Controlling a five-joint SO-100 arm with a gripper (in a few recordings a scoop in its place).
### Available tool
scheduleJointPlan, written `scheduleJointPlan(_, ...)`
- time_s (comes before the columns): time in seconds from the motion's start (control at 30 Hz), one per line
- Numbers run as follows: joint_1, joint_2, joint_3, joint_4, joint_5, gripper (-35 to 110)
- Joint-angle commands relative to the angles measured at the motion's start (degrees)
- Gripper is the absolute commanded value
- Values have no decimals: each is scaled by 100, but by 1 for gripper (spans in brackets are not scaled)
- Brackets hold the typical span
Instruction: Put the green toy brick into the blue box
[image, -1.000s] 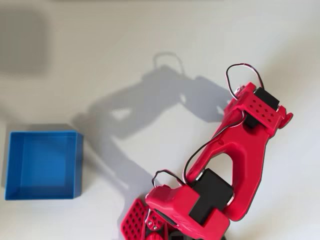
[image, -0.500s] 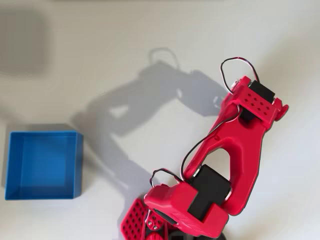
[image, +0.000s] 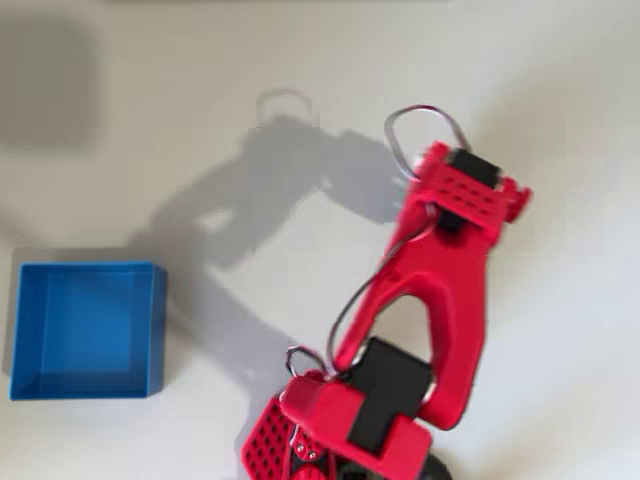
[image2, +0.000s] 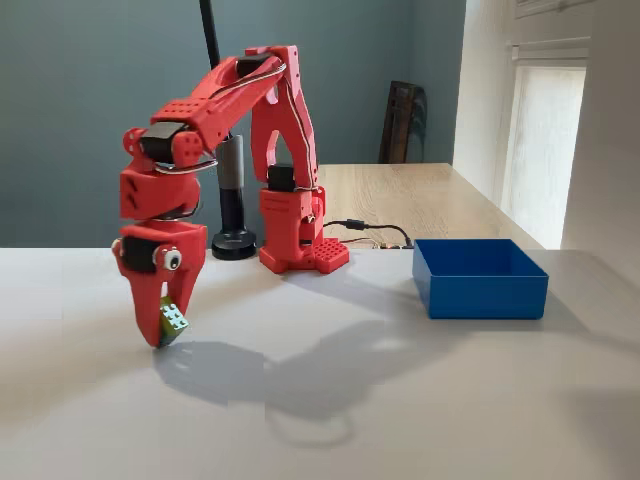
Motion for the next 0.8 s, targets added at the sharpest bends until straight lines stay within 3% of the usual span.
scheduleJointPlan(0.0, -492, 1274, 185, 35, -185, 0)
scheduleJointPlan(0.77, -4562, 2689, 316, 149, -545, 0)
